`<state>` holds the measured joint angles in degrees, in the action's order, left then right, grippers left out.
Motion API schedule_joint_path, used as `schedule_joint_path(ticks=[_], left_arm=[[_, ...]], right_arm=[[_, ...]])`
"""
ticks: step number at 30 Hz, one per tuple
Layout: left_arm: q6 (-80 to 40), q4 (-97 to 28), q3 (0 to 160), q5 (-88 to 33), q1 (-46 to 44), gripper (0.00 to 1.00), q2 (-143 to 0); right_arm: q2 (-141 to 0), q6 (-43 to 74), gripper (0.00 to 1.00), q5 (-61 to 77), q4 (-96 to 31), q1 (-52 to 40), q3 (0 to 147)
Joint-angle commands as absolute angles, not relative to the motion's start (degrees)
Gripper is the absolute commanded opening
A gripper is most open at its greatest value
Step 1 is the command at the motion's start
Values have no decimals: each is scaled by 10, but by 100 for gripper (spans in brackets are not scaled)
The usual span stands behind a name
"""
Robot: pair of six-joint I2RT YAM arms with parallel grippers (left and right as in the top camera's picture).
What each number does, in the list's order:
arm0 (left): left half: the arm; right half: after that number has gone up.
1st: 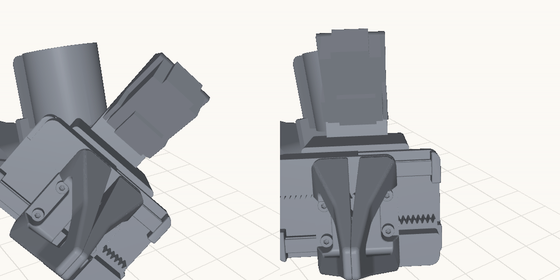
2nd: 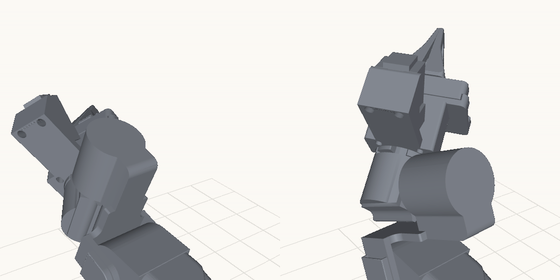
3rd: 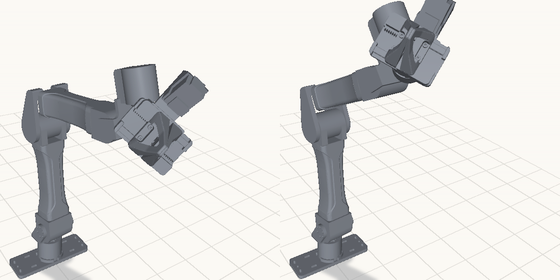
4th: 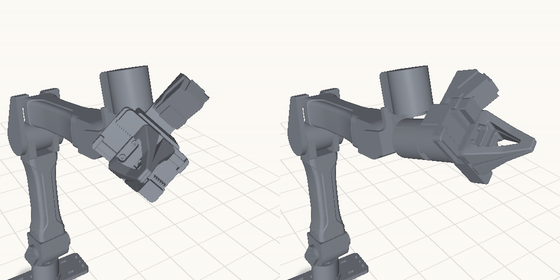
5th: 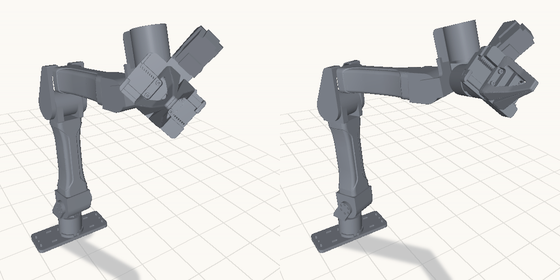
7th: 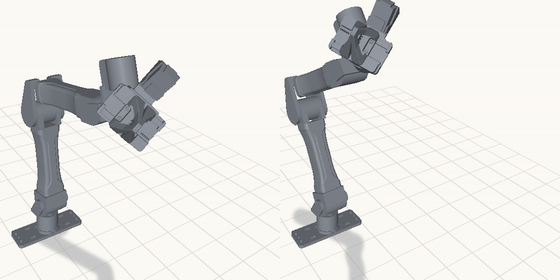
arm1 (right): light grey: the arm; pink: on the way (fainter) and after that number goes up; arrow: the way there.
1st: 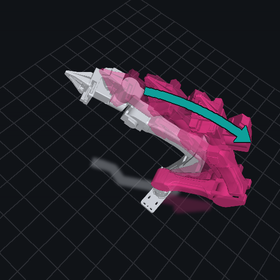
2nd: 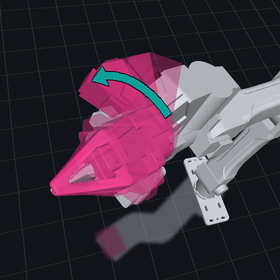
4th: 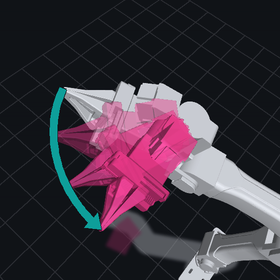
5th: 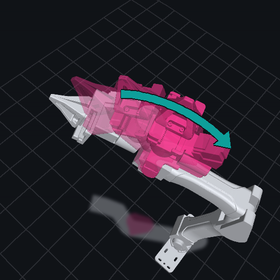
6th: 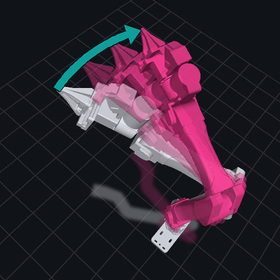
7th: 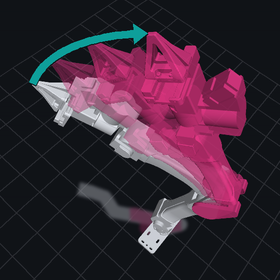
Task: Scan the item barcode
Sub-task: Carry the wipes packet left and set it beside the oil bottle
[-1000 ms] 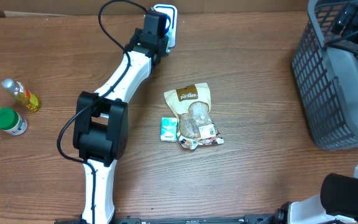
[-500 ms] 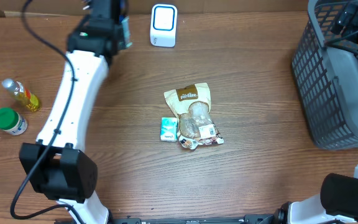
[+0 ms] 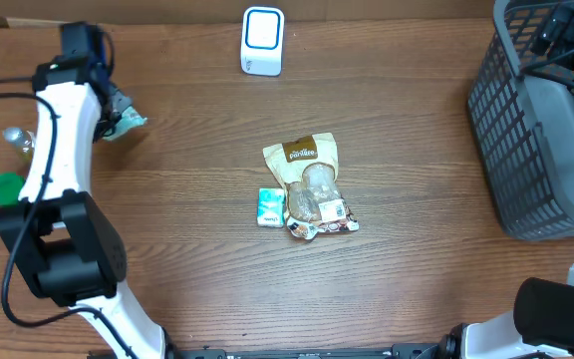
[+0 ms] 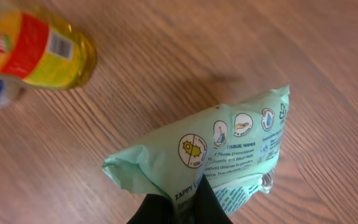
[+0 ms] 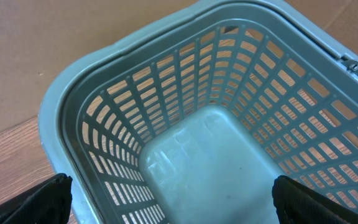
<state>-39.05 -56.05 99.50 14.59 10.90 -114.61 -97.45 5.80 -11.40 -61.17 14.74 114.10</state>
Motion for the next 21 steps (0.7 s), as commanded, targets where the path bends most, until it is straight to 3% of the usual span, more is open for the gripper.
schedule_joint_path(ticks=[1, 21], left_arm=[[-415, -552, 988, 101, 123, 4, -1169], [-408, -484, 988, 183, 154, 5, -1176]], right_arm=[[-969, 60, 100, -120, -610, 148, 1151], [-969, 60, 100, -120, -610, 148, 1151]])
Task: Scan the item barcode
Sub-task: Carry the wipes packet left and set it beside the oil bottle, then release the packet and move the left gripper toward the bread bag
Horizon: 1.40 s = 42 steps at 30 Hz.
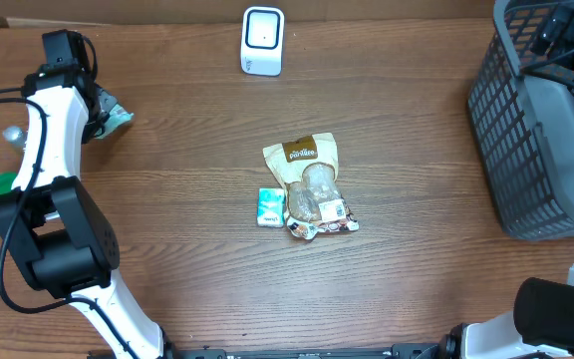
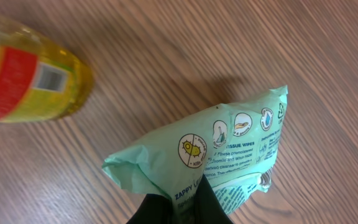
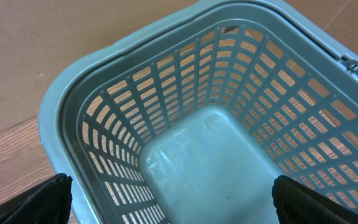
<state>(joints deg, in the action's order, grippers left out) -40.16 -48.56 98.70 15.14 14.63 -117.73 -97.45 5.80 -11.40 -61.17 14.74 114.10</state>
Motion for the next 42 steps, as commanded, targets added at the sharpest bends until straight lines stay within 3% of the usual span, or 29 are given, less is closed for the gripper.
schedule_joint_path(ticks=[1, 7, 8, 10, 13, 16, 22, 28, 34, 42], left_arm=[[-408, -484, 988, 184, 157, 6, -1176], [-410, -488, 987, 186, 174, 7, -1176], [-410, -488, 987, 186, 177, 13, -1176], [-409, -489, 987, 186, 181, 41, -1176], [-392, -491, 987, 186, 186, 66, -1176], [-369, -490, 987, 186, 186, 79, -1176], [-291, -488, 987, 171, 181, 83, -1176], [-186, -493, 987, 15, 159, 90, -1176], [-182, -559, 987, -76, 121, 81, -1176], [-162, -644, 987, -69, 40, 81, -1176]], right_arm=[[-969, 60, 100, -120, -610, 148, 1151], [-969, 60, 100, -120, -609, 148, 1151], [-969, 60, 100, -120, -610, 148, 1151], [-969, 60, 100, -120, -610, 148, 1151], [-969, 60, 100, -120, -610, 148, 1151], [-969, 60, 100, -120, -609, 148, 1151], [-969, 60, 100, -120, -610, 148, 1151], [-969, 60, 100, -120, -609, 148, 1151], [-969, 60, 100, -120, -610, 148, 1151], [-969, 60, 100, -120, -610, 148, 1151]])
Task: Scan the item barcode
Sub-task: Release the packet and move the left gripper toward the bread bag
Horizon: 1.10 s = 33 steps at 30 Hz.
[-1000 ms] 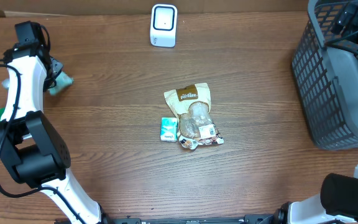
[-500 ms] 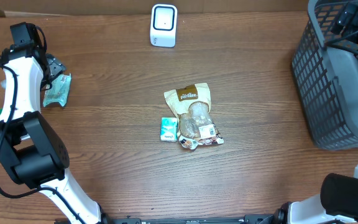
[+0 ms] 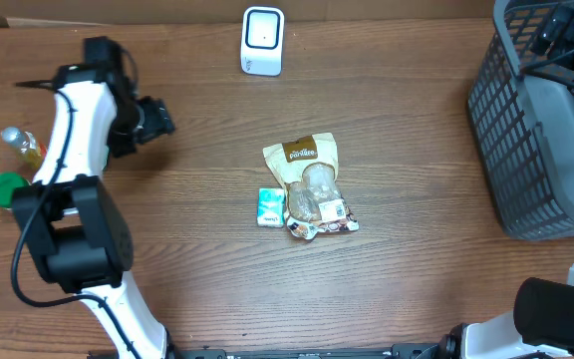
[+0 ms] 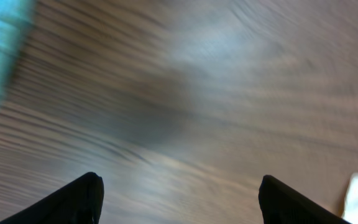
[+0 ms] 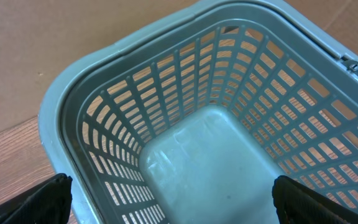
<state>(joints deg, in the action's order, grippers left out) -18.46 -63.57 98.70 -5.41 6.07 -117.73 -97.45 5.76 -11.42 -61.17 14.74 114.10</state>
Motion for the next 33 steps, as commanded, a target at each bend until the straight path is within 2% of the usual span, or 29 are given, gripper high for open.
schedule_joint_path(ticks=[1, 16, 33], left_arm=[[-162, -650, 987, -69, 32, 81, -1176], [-133, -691, 987, -69, -66, 82, -1176], [-133, -688, 987, -69, -76, 82, -1176]], right_arm=[[-969, 60, 100, -120, -610, 148, 1151], [-969, 60, 100, -120, -609, 148, 1151], [-969, 60, 100, -120, -610, 148, 1151]])
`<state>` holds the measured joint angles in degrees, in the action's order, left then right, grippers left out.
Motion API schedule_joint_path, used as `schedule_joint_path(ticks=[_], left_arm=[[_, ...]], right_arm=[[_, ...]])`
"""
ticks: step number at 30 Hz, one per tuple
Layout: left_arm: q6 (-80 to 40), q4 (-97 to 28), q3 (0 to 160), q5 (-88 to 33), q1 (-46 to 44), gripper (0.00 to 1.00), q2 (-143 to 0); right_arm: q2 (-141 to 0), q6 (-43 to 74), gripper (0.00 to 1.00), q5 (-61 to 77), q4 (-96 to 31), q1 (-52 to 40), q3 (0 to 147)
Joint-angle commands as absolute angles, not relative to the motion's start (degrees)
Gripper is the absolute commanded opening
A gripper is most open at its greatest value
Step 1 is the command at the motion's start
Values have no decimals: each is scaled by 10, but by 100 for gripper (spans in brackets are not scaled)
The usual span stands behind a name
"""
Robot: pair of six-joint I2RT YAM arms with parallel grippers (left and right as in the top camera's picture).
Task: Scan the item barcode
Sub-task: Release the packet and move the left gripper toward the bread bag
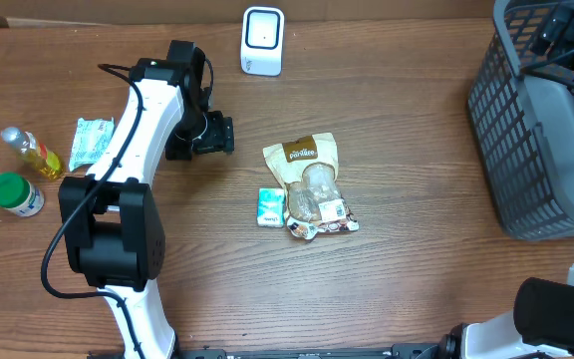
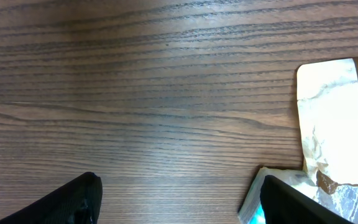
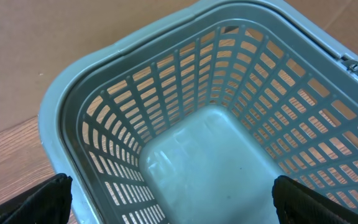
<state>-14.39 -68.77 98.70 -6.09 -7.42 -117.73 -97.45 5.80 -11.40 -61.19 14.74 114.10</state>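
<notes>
A white barcode scanner (image 1: 262, 40) stands at the back middle of the table. A brown-and-white snack bag (image 1: 307, 175) lies in the middle, and a small teal pack (image 1: 271, 206) lies against its left side. My left gripper (image 1: 217, 135) hovers open just left of the bag's top. In the left wrist view bare wood lies between its spread fingers (image 2: 67, 202); the bag's corner (image 2: 337, 124) and the teal pack (image 2: 253, 199) show at the right. My right gripper (image 3: 173, 199) hangs open above the grey basket (image 3: 216, 162), holding nothing.
A green wipes pack (image 1: 91, 143) lies at the left, beside a yellow oil bottle (image 1: 30, 152) and a green-lidded jar (image 1: 13, 192). The grey mesh basket (image 1: 536, 130) fills the right edge of the table.
My left gripper, still open, has moved right, from the left part of the table to just beside the snack bag. The wipes pack now shows lying at the left. The right arm is unchanged.
My left gripper was shut on the green wipes pack near the oil bottle, then held it a little further left. Later it was open with no pack in it. Now the pack lies by the bottle and the gripper is near the snack bag.
</notes>
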Motion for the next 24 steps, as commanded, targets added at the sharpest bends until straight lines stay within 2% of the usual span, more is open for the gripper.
schedule_joint_path(ticks=[1, 24], left_arm=[[-133, -688, 987, -69, -76, 83, -1176], [-133, -691, 987, -71, -77, 86, -1176]], right_arm=[[-969, 60, 100, -120, -609, 148, 1151], [-969, 60, 100, -120, -609, 148, 1151]])
